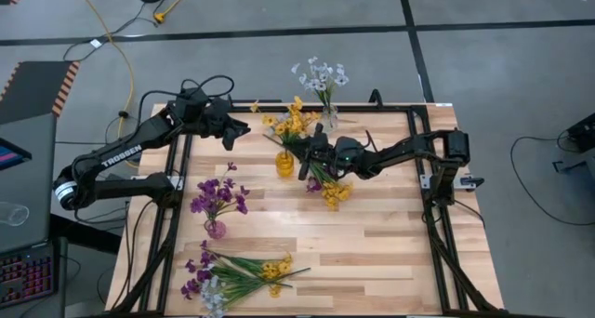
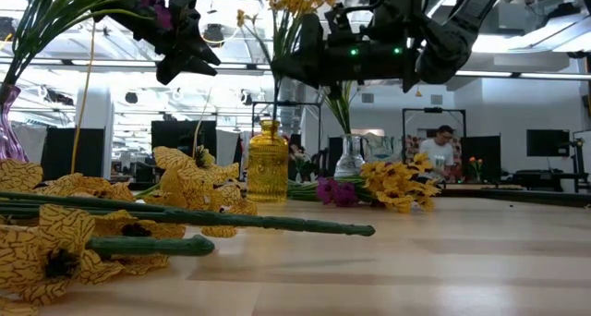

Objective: Sort flowers into vase by color
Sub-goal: Put the top left yellow flowers into the yellow vase

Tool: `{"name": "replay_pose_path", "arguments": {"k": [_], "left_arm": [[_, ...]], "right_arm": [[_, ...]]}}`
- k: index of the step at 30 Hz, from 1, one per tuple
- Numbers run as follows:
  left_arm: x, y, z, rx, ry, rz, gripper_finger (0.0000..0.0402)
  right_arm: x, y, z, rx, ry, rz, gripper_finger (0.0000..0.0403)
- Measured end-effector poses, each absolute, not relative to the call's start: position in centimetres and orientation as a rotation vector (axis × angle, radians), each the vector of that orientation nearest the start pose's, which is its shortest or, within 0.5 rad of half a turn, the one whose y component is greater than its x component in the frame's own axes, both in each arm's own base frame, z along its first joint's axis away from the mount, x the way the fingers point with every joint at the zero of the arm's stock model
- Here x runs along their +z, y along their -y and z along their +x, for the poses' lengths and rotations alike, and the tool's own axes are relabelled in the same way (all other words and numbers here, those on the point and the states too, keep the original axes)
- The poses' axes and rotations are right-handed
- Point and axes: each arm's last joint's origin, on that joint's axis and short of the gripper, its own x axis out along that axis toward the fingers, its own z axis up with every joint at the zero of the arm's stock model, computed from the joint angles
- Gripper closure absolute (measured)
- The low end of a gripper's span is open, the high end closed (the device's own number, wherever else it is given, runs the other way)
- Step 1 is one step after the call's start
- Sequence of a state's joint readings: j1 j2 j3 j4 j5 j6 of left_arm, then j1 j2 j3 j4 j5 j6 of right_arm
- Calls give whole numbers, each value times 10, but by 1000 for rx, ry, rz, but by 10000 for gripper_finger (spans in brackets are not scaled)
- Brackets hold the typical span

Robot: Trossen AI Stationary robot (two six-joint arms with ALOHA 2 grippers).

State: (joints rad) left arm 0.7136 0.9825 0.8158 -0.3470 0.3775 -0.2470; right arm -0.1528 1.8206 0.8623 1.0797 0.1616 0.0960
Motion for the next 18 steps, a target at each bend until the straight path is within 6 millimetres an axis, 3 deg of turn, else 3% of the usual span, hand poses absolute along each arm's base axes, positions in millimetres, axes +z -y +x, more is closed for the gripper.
{"name": "replay_pose_path", "arguments": {"k": [8,14,18], "left_arm": [[295,-128,164,383,-400,-508,292],[295,-127,164,380,-403,-511,292],[295,-126,165,373,-405,-510,292]], "right_arm": [[200,61,368,-308,137,95,344],[174,62,392,-299,147,97,344],[167,65,407,-299,167,98,344]]}}
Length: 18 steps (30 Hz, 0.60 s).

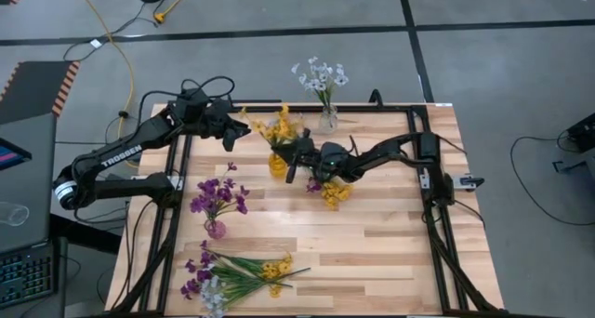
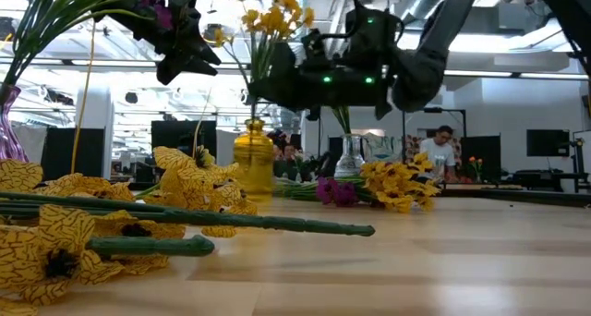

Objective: Sort flowers into vase by color
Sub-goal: Put the top left yellow flowers into the yellow vase

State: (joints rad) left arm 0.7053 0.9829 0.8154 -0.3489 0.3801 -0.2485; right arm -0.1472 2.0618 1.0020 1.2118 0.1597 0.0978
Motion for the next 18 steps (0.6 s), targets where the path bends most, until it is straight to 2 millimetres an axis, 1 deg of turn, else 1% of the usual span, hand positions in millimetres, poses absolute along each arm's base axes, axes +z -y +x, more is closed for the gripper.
{"name": "replay_pose_path", "arguments": {"k": [5,9,18], "left_arm": [[295,-126,165,374,-406,-508,292],[295,-126,165,375,-406,-513,292],[294,-123,162,373,-430,-522,292]], "right_arm": [[157,73,427,-306,173,97,344],[152,74,436,-306,169,96,344],[149,77,436,-315,133,96,344]]}}
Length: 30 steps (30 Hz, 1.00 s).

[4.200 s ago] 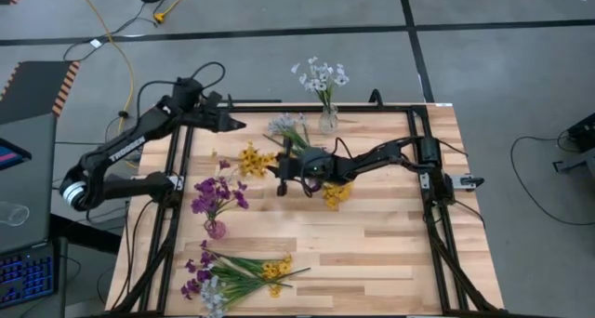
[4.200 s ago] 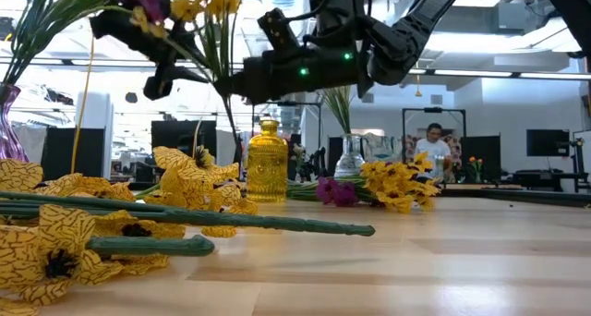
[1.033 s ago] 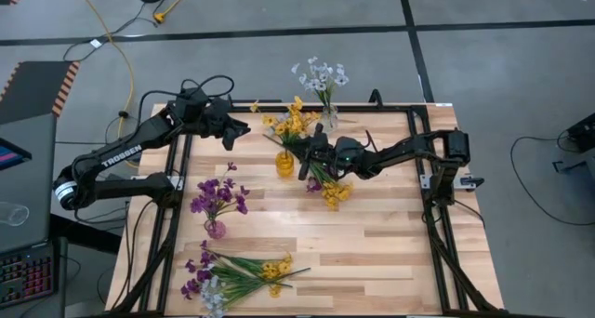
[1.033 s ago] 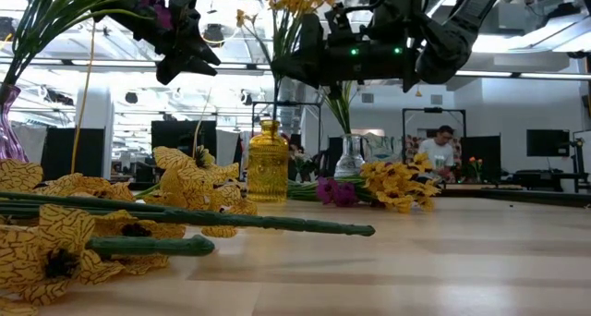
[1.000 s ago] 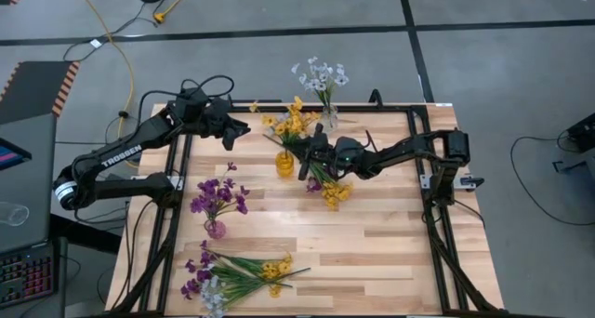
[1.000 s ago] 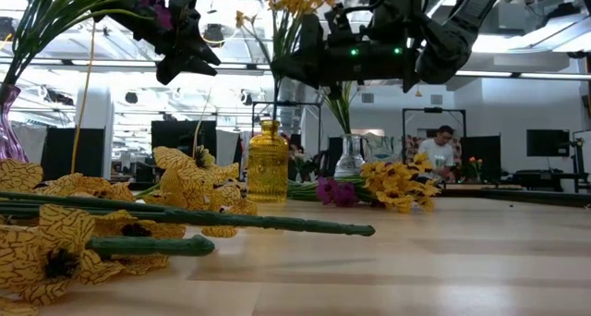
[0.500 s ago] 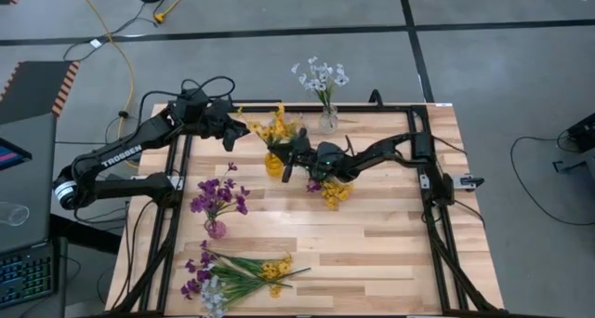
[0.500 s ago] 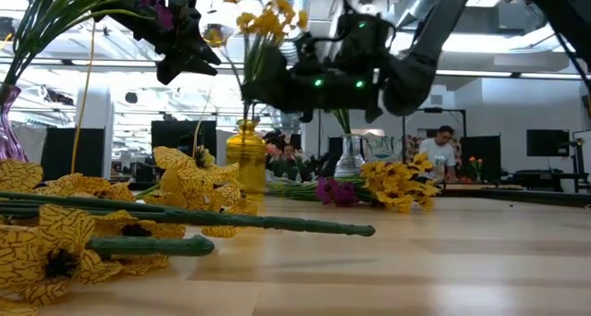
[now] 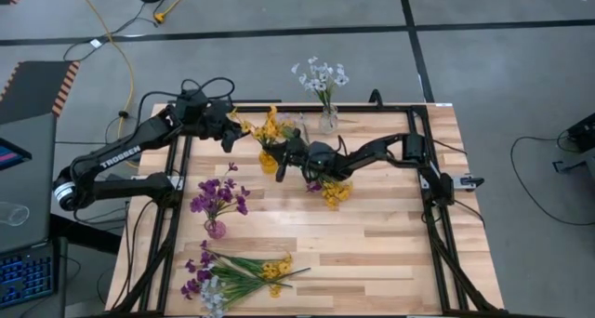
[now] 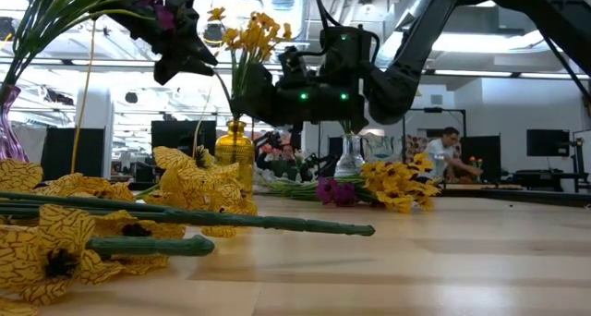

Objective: Sort flowers into vase by color
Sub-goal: Put the top left yellow flowers into the yellow vase

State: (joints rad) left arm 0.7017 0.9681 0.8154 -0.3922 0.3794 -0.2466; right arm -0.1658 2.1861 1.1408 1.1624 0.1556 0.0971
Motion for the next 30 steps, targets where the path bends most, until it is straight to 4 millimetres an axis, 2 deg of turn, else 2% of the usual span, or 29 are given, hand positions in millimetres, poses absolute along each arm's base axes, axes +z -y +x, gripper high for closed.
{"name": "replay_pose_path", "arguments": {"k": [7,21,26,30], "left_arm": [[296,-114,150,394,-464,-535,291],[309,-84,114,419,-453,-523,291],[310,-76,102,467,-464,-515,291],[310,-72,97,489,-470,-512,291]], "right_arm": [[148,78,436,-315,120,96,330],[158,80,459,-290,-44,98,188],[163,80,459,-291,-68,97,174],[175,79,452,-295,-176,75,173]]}}
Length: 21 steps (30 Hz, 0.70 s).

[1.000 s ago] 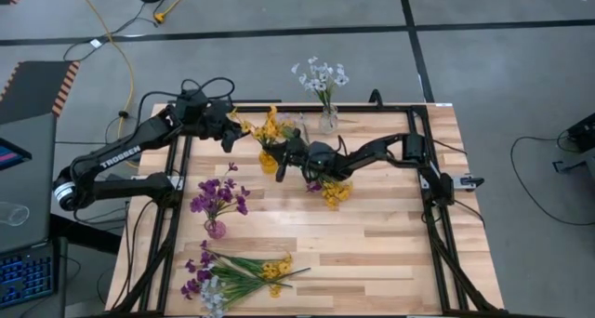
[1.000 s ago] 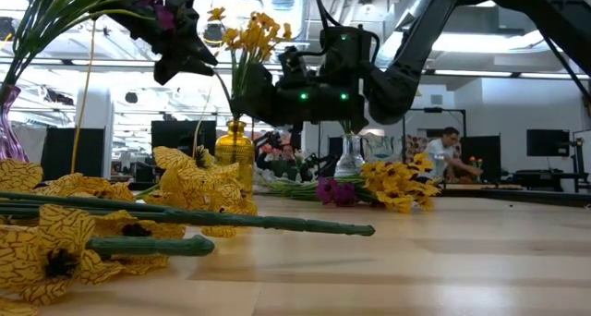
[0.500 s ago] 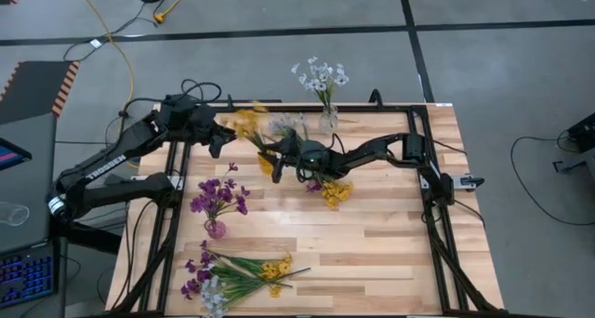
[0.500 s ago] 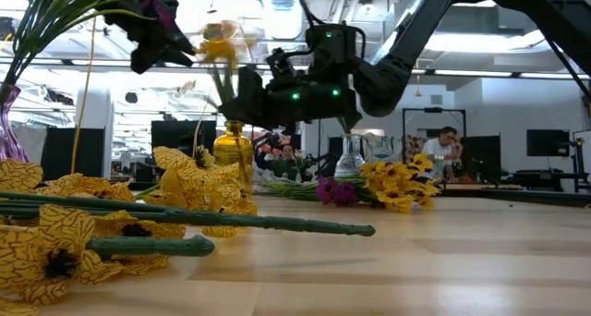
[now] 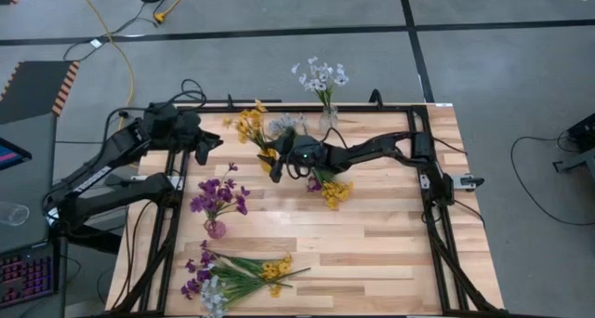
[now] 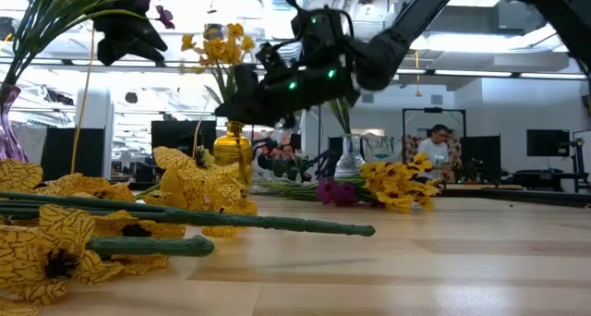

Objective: Sort flowers into vase by color
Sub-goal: Put the top left yellow flowers into the yellow vase, then put the top yellow flowers into the yellow vase

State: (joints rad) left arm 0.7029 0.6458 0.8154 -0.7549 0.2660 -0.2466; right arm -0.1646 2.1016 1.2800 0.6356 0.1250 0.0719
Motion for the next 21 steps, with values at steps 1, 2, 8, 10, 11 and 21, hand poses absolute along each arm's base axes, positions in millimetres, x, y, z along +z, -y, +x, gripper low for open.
{"name": "replay_pose_path", "arguments": {"k": [1,2,8,10,11,21], "left_arm": [[310,-71,96,493,-470,-511,291],[310,-71,95,498,-466,-508,291],[311,-71,94,508,-464,-503,291],[311,-71,94,508,-465,-504,291],[311,-71,94,508,-464,-504,291],[311,-71,94,501,-470,-480,291]], "right_arm": [[179,79,451,-296,-191,75,173],[183,78,448,-297,-216,75,173],[205,77,435,-305,-321,76,173],[210,76,430,-306,-355,75,173],[212,77,427,-308,-374,75,173],[240,76,392,-326,-597,83,173]]}}
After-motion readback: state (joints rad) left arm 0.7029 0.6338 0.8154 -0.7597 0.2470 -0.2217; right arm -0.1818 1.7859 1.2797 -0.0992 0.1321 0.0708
